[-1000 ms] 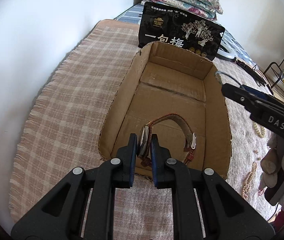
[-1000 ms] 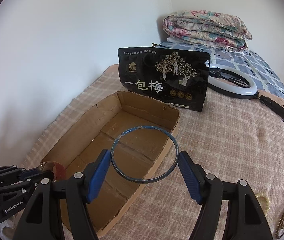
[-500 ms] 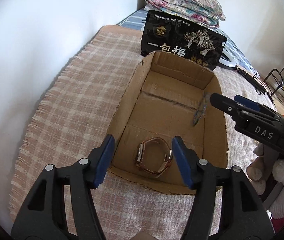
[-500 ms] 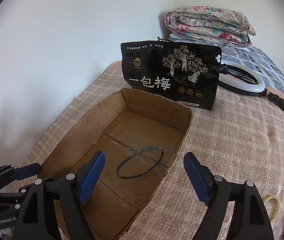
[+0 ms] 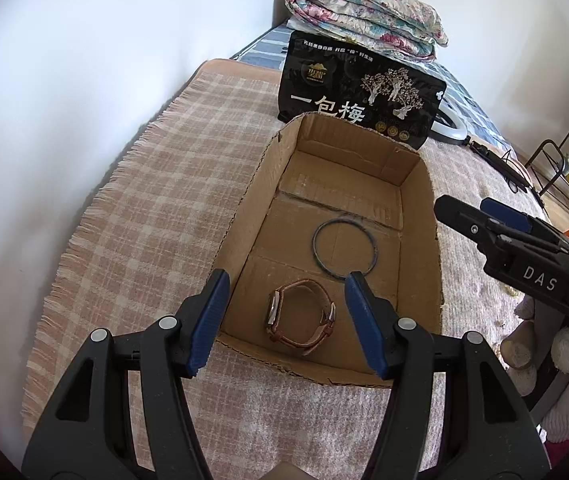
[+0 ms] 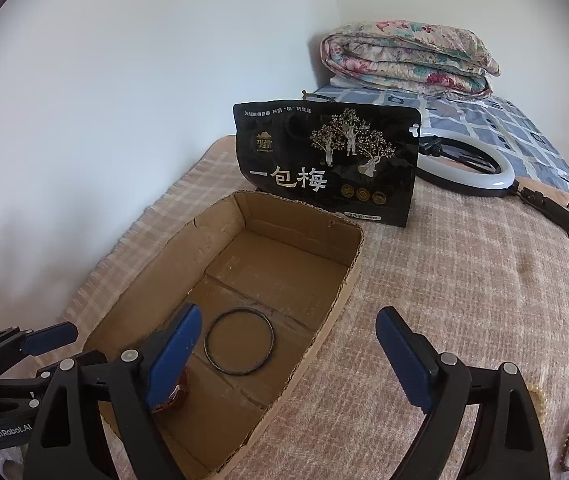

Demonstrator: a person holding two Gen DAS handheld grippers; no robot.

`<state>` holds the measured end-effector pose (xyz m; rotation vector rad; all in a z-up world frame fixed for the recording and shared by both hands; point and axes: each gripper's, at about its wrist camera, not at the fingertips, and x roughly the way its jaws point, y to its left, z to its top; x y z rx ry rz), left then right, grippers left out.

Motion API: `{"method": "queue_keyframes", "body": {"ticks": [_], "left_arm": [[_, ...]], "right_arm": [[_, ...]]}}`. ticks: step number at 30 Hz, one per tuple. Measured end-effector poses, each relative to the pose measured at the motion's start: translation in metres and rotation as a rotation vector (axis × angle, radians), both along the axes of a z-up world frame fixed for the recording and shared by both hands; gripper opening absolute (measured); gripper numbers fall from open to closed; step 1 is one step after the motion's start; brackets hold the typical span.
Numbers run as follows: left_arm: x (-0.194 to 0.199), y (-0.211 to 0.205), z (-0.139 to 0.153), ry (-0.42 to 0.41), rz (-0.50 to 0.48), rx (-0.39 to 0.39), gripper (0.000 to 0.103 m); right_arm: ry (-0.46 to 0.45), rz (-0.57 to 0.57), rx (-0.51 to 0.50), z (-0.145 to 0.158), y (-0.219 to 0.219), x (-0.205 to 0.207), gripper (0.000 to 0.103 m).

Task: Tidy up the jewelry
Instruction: 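Lift both tools out of the box and move toward the pearl necklace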

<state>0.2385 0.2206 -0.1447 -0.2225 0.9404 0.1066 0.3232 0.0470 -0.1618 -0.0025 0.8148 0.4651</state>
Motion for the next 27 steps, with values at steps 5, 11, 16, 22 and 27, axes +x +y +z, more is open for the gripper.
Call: {"method": "queue_keyframes", "body": {"ticks": [5,11,16,22,27], "left_arm": [[-0.004,-0.009,0.006,-0.016,-0.014,0.004,0.062],[-0.01,-0.026,0.013,-0.035,-0.051,0.015,0.062],[-0.013,-0.042,0.02,-0.057,-0.081,0.006,0.062],[-0.017,-0.064,0.025,-0.073,-0.135,-0.001,0.062],[-0.021,-0.089,0.026,-0.078,-0.185,-0.006,0.062]], "right_arm": [[-0.016,-0.01,-0.016,0.008,-0.012,-0.011,0.09],[-0.042,-0.042,-0.023,0.024,-0.042,-0.027,0.091],[-0.055,-0.083,-0.042,0.035,-0.075,-0.041,0.094],[-0.051,-0.137,-0.062,0.04,-0.12,-0.061,0.094],[-0.037,-0.184,-0.078,0.036,-0.153,-0.076,0.094]]}}
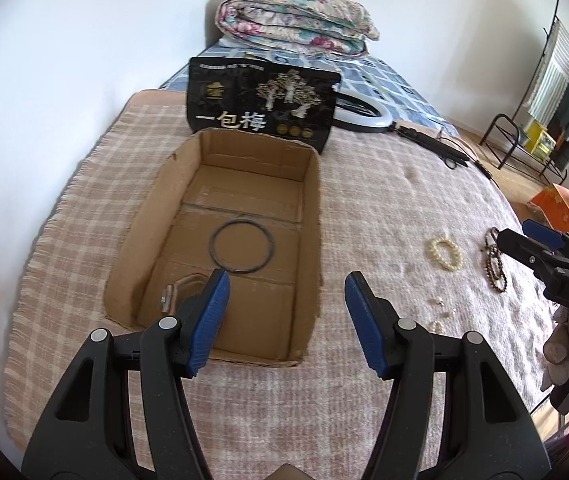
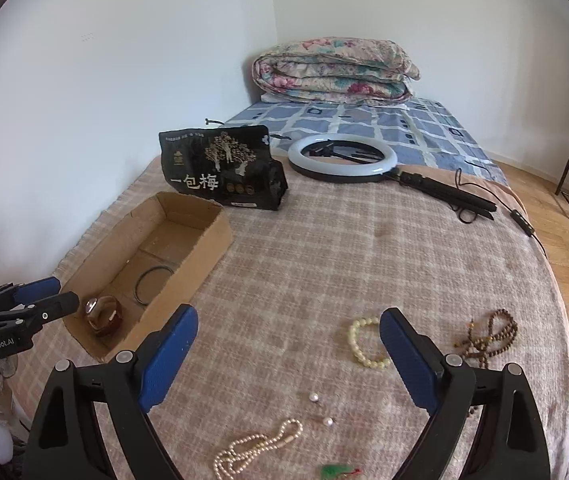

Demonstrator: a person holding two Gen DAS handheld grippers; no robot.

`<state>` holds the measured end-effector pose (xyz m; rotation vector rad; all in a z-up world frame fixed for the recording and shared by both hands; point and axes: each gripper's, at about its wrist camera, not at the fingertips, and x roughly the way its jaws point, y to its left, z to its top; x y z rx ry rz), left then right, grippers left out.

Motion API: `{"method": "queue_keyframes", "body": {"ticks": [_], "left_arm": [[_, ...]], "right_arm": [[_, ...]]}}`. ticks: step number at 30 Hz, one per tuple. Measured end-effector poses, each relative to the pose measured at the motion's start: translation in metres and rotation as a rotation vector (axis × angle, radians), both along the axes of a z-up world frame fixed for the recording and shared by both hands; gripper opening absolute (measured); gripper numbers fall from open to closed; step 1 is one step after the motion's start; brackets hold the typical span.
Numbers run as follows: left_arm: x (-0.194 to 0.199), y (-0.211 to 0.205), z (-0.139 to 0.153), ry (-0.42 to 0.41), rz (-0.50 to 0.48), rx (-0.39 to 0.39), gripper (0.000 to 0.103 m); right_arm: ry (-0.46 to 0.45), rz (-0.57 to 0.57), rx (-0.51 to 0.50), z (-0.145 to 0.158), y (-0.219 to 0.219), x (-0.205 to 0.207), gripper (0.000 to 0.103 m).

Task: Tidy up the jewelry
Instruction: 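Lift both tools out of the box and move toward the pearl necklace, then close the left tool on the pearl necklace while the right tool grasps a pearl earring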

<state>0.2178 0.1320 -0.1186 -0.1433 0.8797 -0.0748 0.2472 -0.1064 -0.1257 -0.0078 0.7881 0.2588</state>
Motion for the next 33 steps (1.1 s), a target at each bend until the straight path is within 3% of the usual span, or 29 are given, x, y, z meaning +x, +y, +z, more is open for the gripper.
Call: {"method": "queue_keyframes", "body": {"ticks": [9,19,28,30,33], "left_arm": [[-0.007,-0.05,-0.006,0.005,-0.113,0.007,0.062],[-0.019,-0.091,-0.039,0.078,-0.216,0.005,0.062],[-0.029,-0.126,-0.073,0.147,-0.304,0.0,0.06],[-0.029,-0.131,-0.079,0.164,-0.317,0.0,0.054],[-0.028,-0.138,-0.085,0.18,-0.328,0.001,0.054]], "right_arm": [[0.037,-0.043,-0.001,-0.02,-0.049,-0.029,0.093],[0.091,-0.042,0.017,-0.053,-0.078,-0.044,0.089],[0.142,0.05,-0.008,-0.087,-0.066,-0.038,0.075],[0.152,0.073,-0.008,-0.094,-0.061,-0.036,0.069],[0.171,0.104,-0.019,-0.104,-0.054,-0.031,0.06]]}}
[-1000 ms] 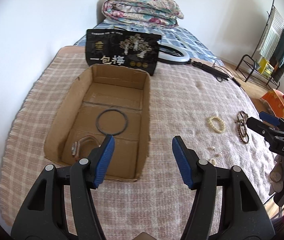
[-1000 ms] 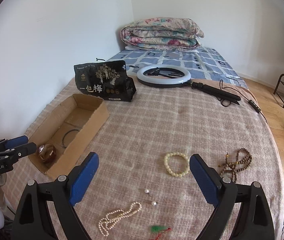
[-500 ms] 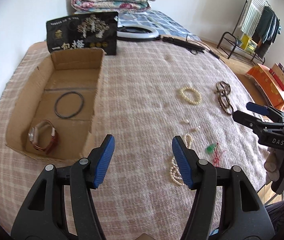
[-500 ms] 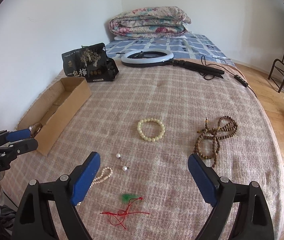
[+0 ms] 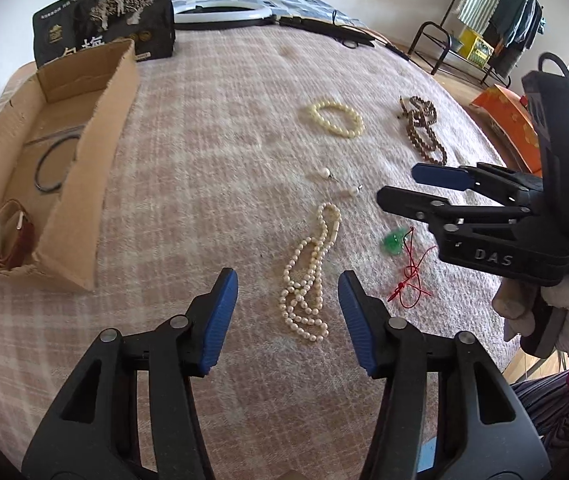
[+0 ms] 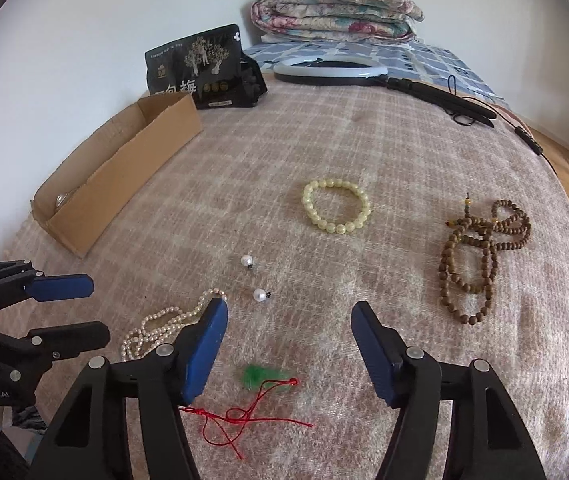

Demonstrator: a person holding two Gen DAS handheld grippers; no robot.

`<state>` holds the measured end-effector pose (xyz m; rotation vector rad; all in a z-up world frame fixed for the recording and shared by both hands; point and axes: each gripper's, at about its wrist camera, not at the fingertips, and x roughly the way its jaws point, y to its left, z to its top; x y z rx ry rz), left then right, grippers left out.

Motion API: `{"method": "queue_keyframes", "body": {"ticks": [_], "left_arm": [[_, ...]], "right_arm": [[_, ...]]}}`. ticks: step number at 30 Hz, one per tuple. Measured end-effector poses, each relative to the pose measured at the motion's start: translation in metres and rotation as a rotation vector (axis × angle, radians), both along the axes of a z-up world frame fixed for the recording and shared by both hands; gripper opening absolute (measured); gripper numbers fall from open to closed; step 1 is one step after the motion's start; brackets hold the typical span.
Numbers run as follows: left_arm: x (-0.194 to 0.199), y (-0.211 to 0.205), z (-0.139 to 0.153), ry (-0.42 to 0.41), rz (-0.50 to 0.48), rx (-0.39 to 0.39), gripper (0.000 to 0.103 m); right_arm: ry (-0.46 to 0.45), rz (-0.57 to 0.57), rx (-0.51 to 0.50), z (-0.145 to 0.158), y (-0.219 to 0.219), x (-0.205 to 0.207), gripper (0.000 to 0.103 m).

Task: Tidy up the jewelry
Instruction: 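Close the left tool on the pearl necklace while the right tool grasps a pearl earring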

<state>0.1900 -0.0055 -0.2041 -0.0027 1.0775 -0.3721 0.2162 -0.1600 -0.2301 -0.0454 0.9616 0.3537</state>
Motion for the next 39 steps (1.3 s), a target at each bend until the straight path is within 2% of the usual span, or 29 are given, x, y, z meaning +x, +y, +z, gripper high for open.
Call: {"method": "queue_keyframes", "body": {"ticks": [5,9,22,33,39], "left_arm": [[0.004,-0.005,-0.007,0.014,-0.014,0.001,0.054],[0.009,-0.007,-0.016,0.037,-0.017,0.006,0.048],[0.018,-0.01,-0.028,0.057,-0.015,0.008,0.048],[0.023,-0.012,-0.035,0.053,-0.026,0.027,0.048],[0.024,-0.016,-0.036,0.034,-0.027,0.059,0.036]], "right_arm": [[0.017,0.03,-0.011,-0.012,0.008,0.005,0.052],[0.029,0.037,-0.01,-0.019,0.011,0.009,0.044],[0.032,0.054,-0.009,-0.022,0.023,0.018,0.037],[0.04,0.061,-0.035,-0.026,0.026,0.02,0.025],[0.038,0.069,-0.034,-0.026,0.025,0.019,0.016]]}}
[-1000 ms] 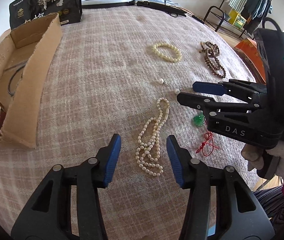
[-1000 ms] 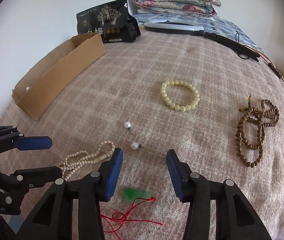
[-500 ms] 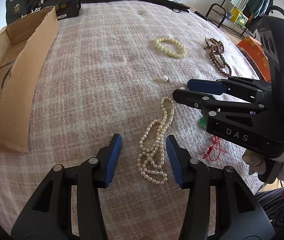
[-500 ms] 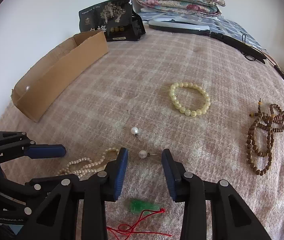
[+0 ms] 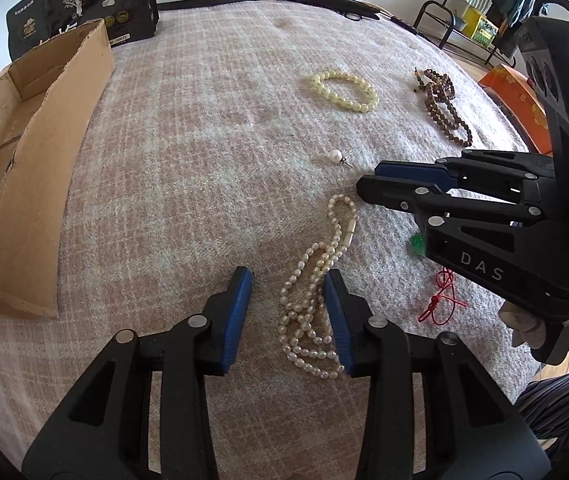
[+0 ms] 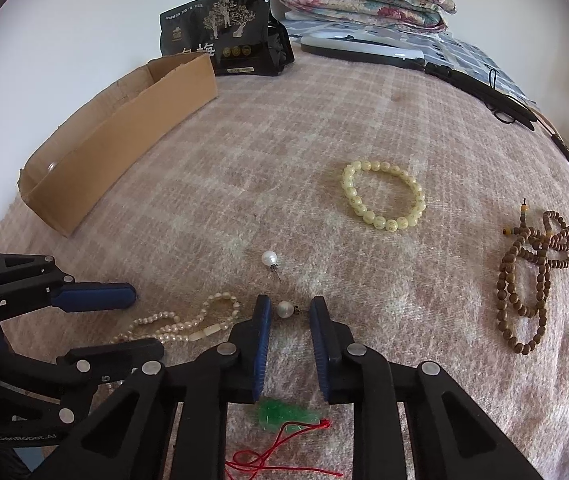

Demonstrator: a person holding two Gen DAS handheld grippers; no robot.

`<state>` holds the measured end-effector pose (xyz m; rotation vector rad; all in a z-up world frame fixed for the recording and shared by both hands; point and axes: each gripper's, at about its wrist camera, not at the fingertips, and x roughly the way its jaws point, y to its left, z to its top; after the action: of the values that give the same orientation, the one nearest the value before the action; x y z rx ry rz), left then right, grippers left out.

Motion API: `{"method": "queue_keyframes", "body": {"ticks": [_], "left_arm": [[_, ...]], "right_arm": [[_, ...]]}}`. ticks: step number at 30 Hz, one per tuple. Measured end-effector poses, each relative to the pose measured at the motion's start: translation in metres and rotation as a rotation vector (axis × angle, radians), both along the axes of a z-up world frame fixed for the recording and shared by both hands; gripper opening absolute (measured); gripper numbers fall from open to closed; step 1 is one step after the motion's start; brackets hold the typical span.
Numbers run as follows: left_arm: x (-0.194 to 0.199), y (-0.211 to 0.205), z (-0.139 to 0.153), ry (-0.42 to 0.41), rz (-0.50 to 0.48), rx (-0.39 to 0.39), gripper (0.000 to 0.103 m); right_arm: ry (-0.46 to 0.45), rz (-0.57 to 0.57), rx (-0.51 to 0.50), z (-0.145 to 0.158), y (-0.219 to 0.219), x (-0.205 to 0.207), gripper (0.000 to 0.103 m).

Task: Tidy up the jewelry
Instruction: 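Close the left tool on the pearl necklace while the right tool grasps a pearl earring, then carry the necklace into the box and open the left tool while the right tool releases the earring there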

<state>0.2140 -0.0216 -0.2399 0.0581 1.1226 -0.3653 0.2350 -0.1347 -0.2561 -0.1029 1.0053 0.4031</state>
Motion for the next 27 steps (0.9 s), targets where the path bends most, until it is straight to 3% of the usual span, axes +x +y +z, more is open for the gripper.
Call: {"method": "queue_keyframes", "body": {"ticks": [3,9,27], "left_arm": [[0.0,0.0,0.0,-0.012,-0.004,0.014,0.023],[0.0,0.003,0.001,-0.013,0.007,0.008,0.006],[-0.006,0.013,0.037,-0.095,0.04,-0.037,0.005]], "right_arm": [[-0.003,0.003,0.0,0.0,0.0,-0.001,0.016],[-0.008,0.007,-0.004,0.0,0.0,-0.003,0.016],[-0.049,-0.05,0.04,0.029,-0.02,-0.008,0.016]]}}
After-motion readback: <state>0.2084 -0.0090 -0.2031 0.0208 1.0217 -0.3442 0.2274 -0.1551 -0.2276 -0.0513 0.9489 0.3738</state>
